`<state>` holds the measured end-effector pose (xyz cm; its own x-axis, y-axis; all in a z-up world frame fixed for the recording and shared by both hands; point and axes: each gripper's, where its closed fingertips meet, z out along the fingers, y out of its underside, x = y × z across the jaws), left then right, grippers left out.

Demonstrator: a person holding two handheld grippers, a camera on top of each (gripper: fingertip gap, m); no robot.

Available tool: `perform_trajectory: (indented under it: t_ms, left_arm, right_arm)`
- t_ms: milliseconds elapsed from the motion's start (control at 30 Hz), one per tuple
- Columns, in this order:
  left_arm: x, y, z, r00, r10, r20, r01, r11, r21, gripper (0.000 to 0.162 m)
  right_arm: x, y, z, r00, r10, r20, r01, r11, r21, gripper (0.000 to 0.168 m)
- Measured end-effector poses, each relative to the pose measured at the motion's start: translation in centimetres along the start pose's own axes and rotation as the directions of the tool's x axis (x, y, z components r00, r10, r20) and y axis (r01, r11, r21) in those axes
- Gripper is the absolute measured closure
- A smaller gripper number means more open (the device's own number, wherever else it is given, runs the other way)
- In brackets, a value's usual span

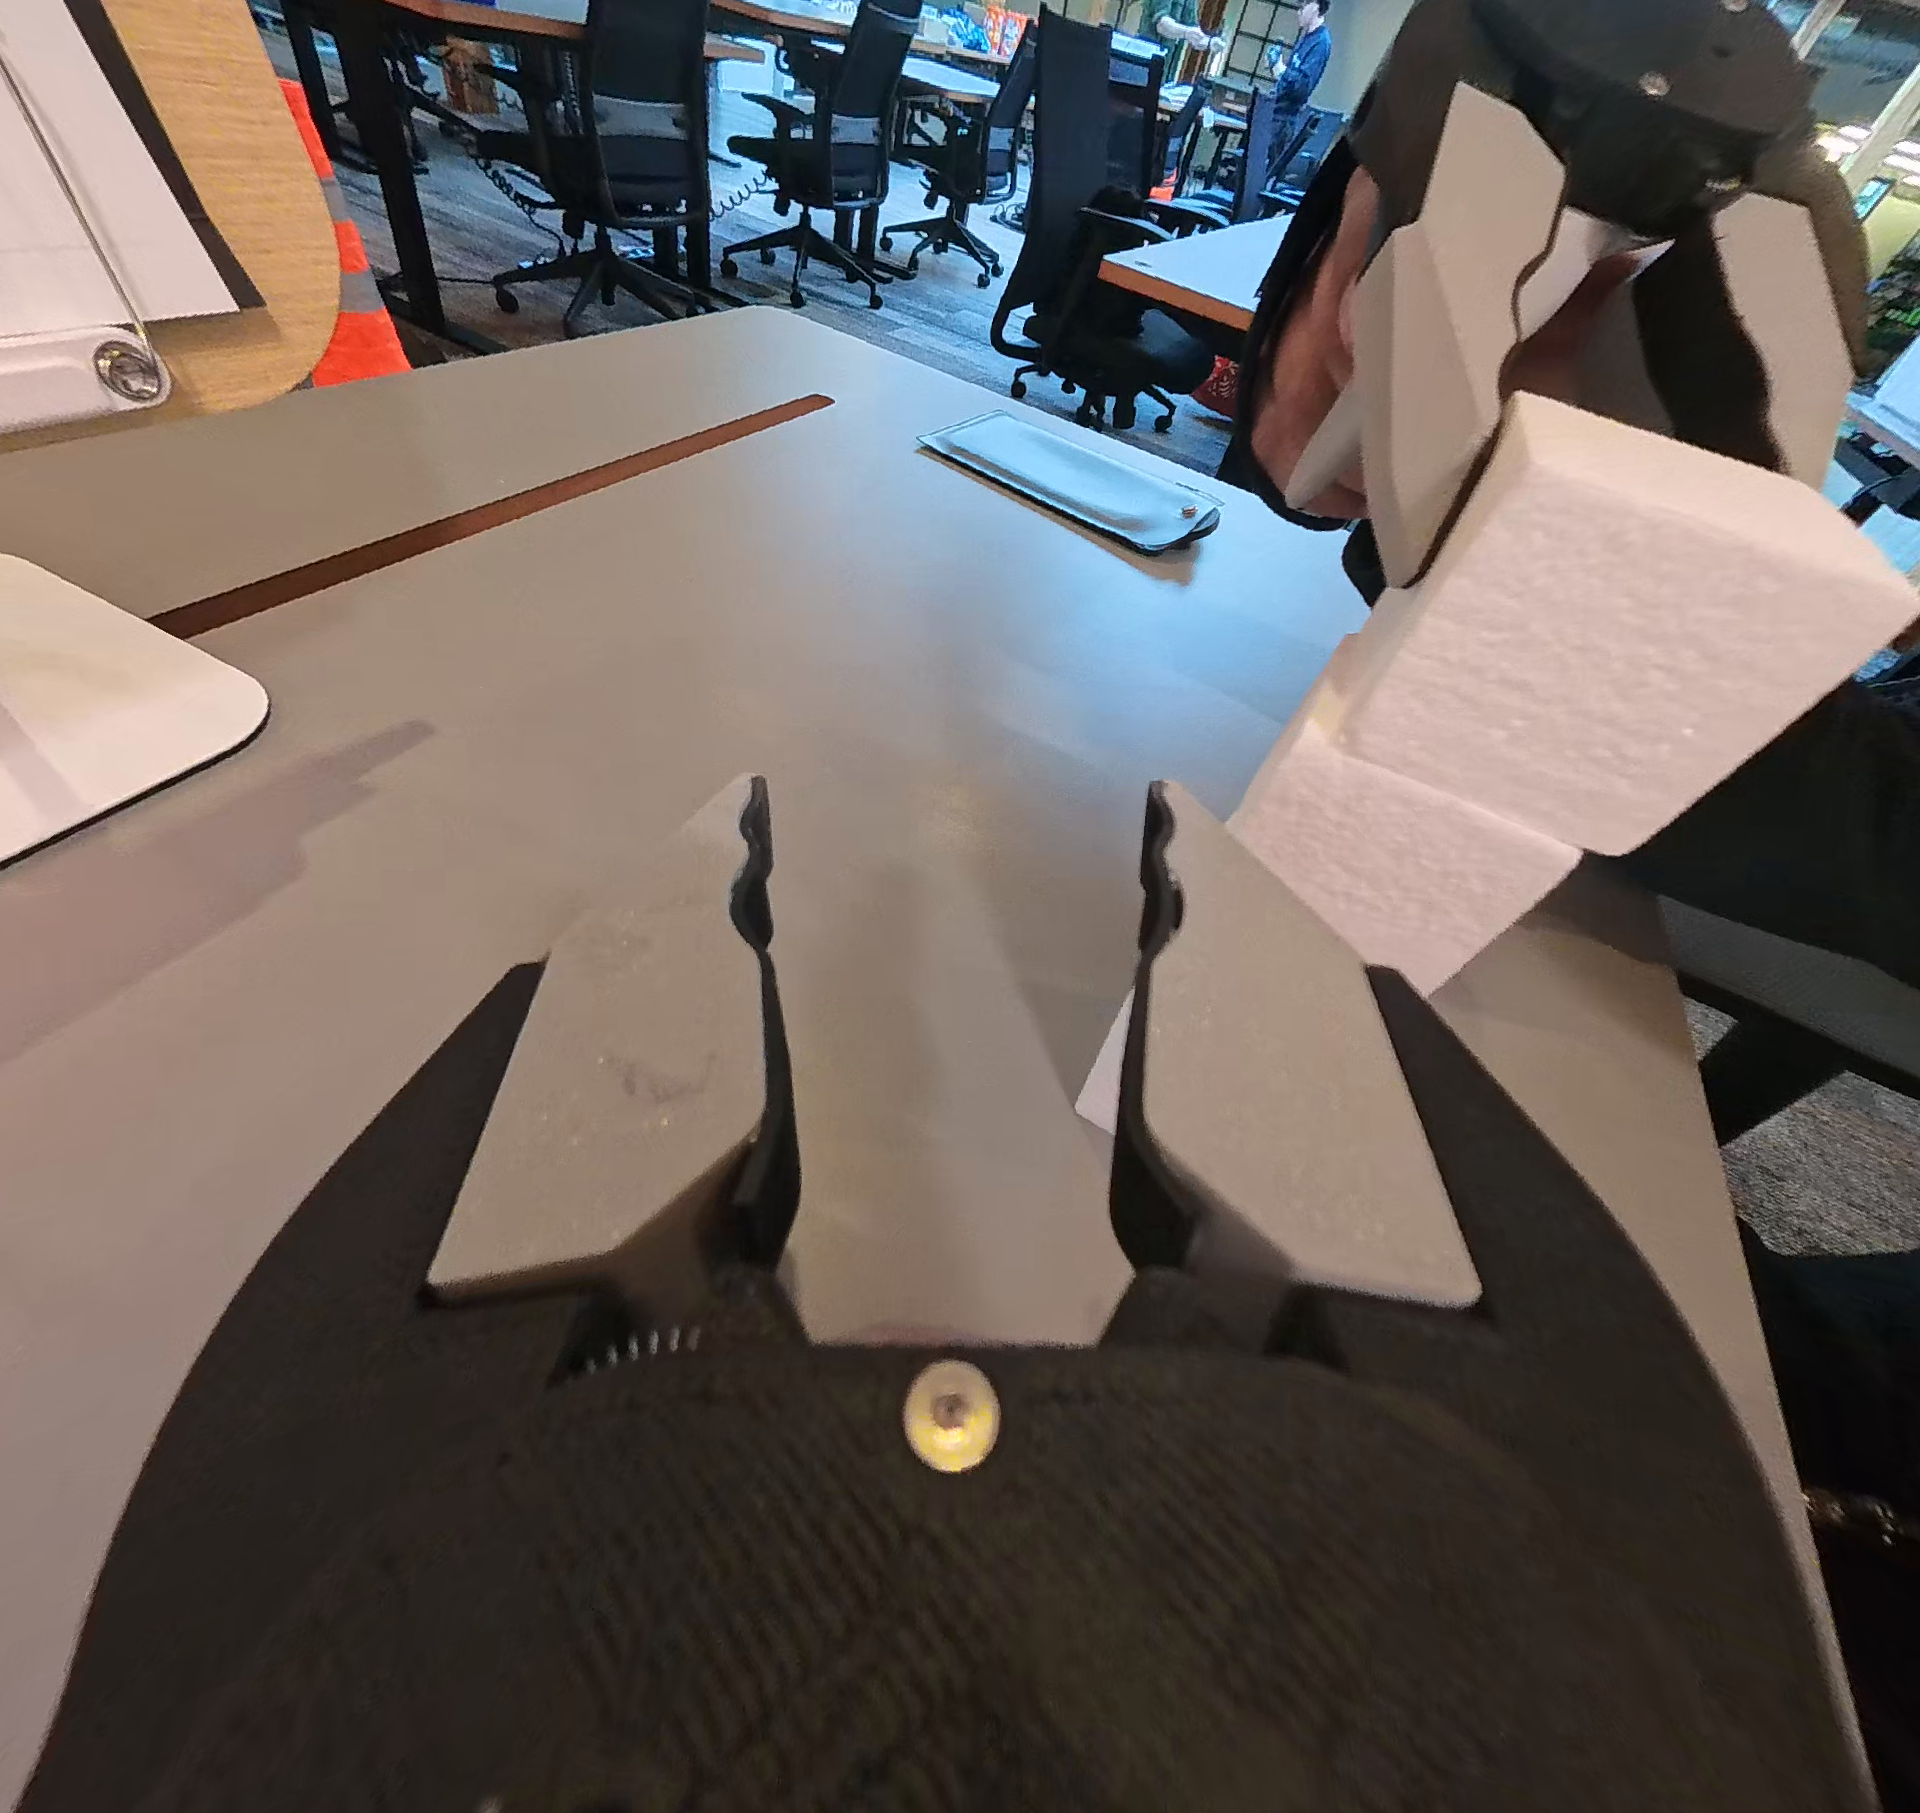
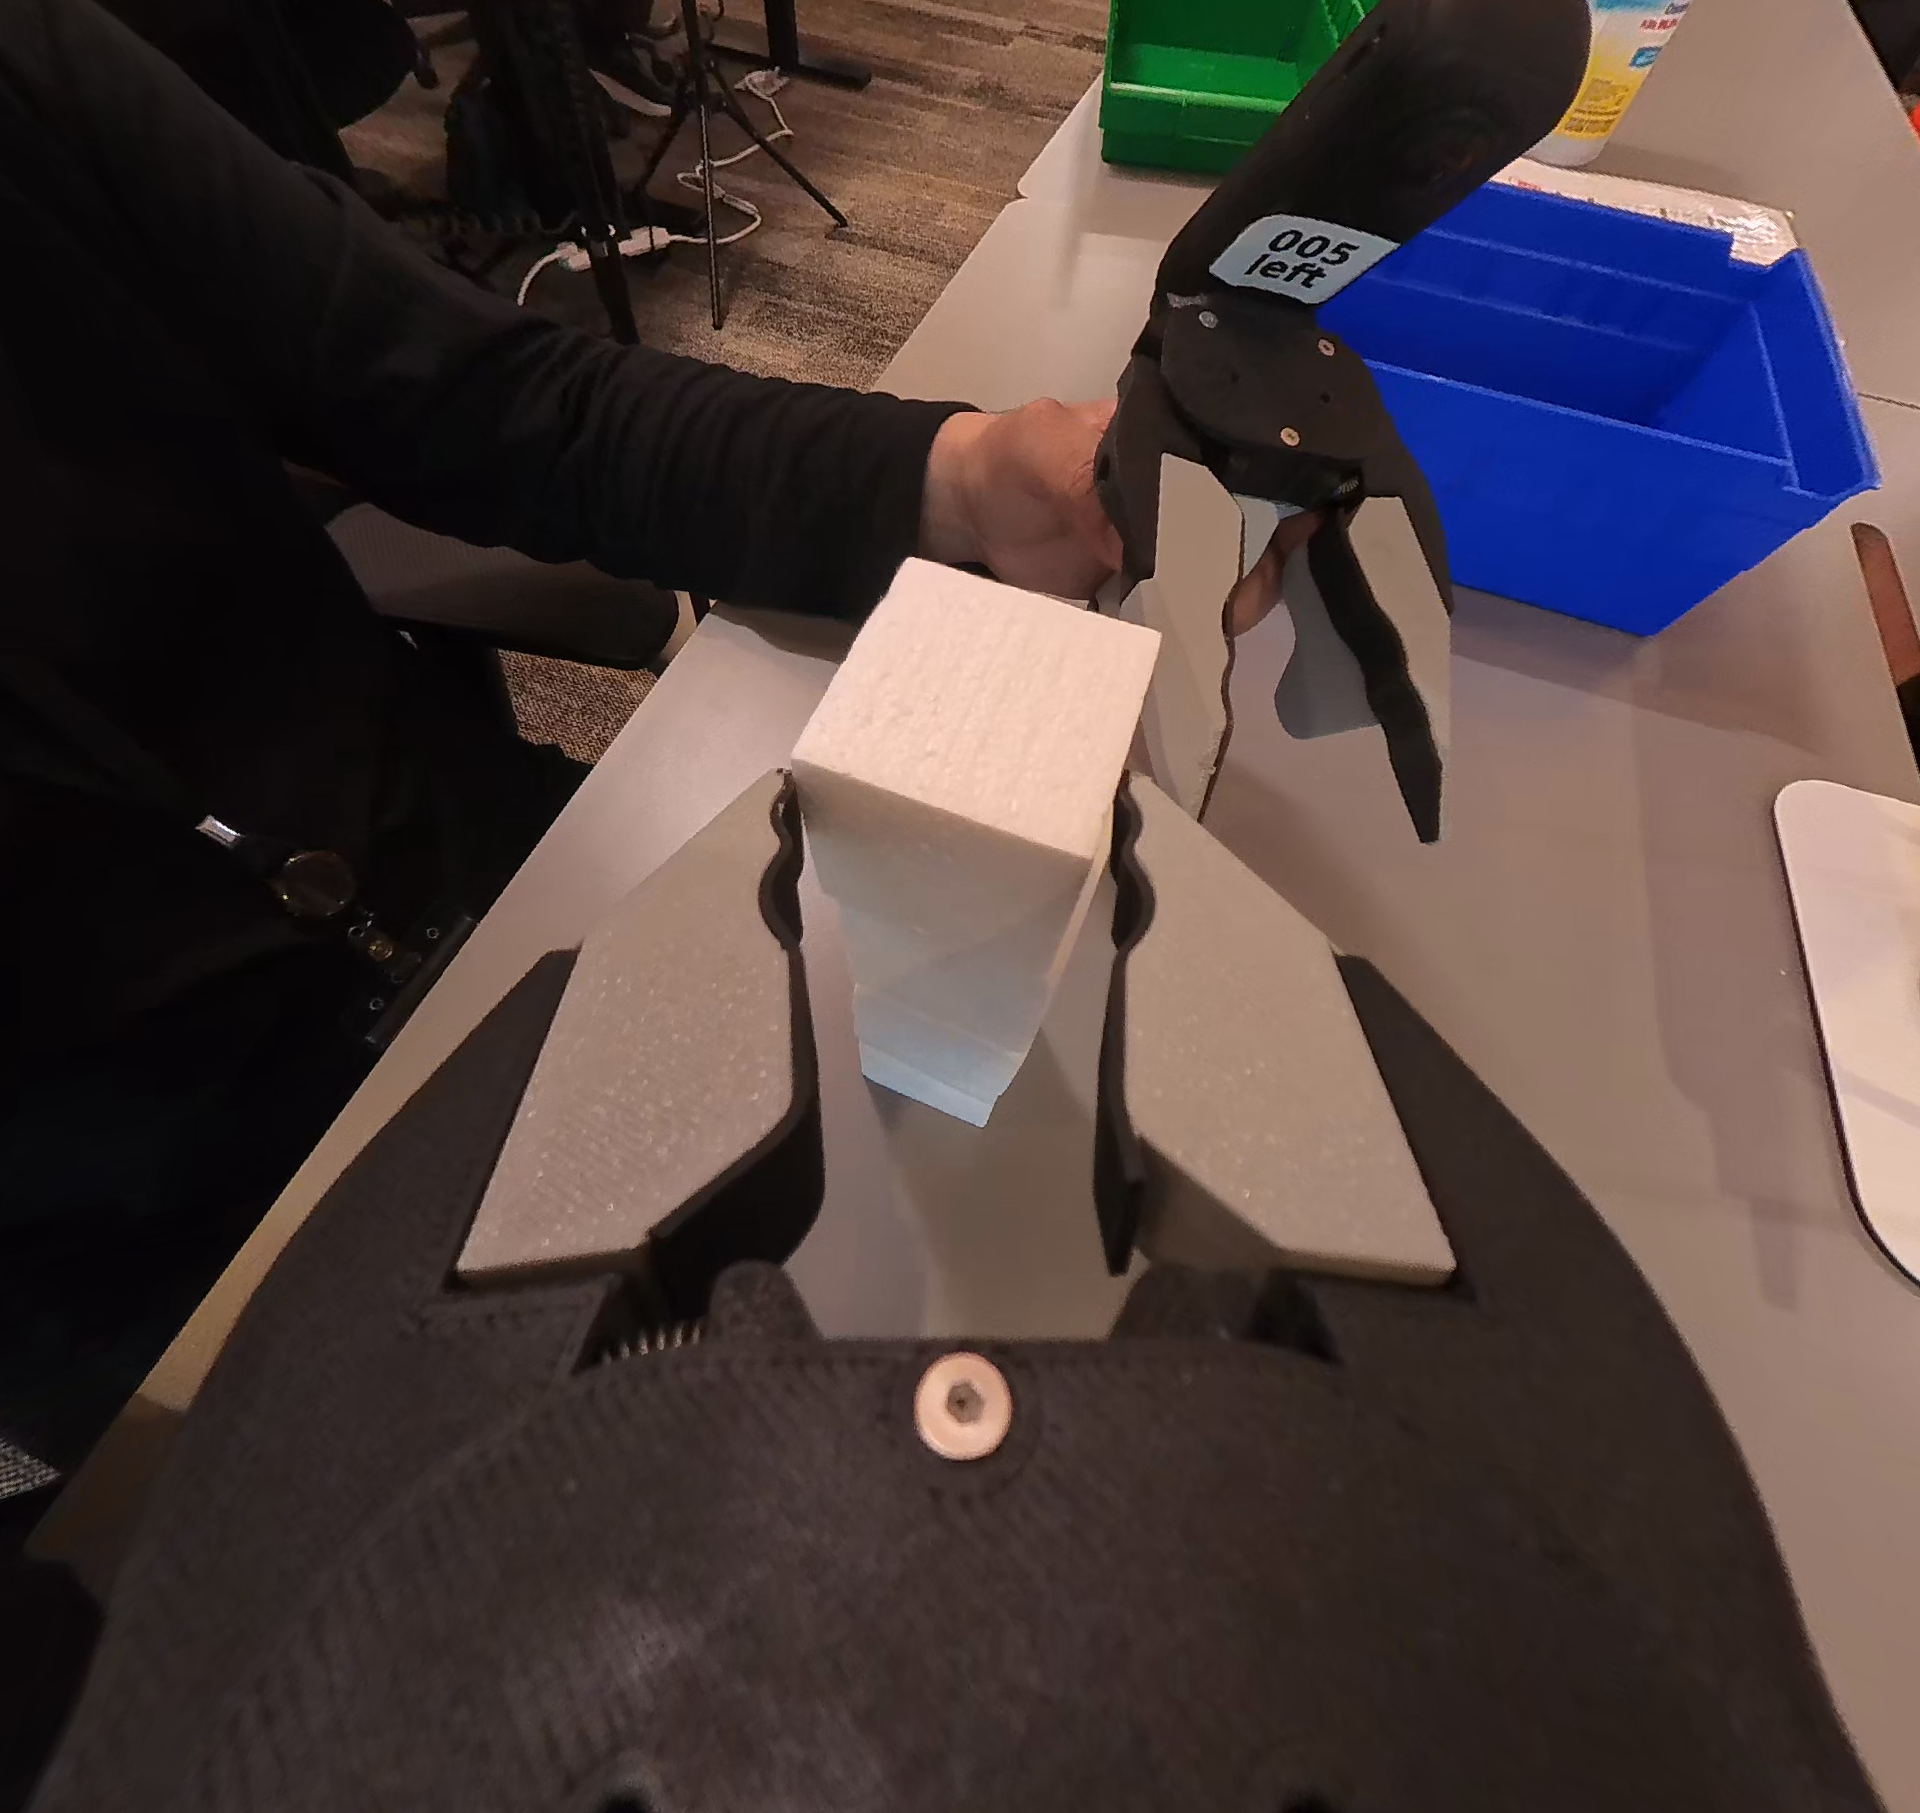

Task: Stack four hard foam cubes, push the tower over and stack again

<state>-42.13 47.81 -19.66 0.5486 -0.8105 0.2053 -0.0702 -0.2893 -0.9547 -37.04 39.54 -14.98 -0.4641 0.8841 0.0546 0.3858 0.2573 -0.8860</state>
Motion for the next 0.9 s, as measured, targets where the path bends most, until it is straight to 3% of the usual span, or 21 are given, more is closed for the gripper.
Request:
perform_trajectory:
  t_ms: [900]
  left_arm:
    - [0.11,-0.05,-0.04,1.0,0.002,-0.003,-0.002,1.0,0.001,0.092]
  right_arm:
    - [0.15,0.01,0.02,1.0,0.003,-0.012,-0.003,1.0,0.001,0.111]
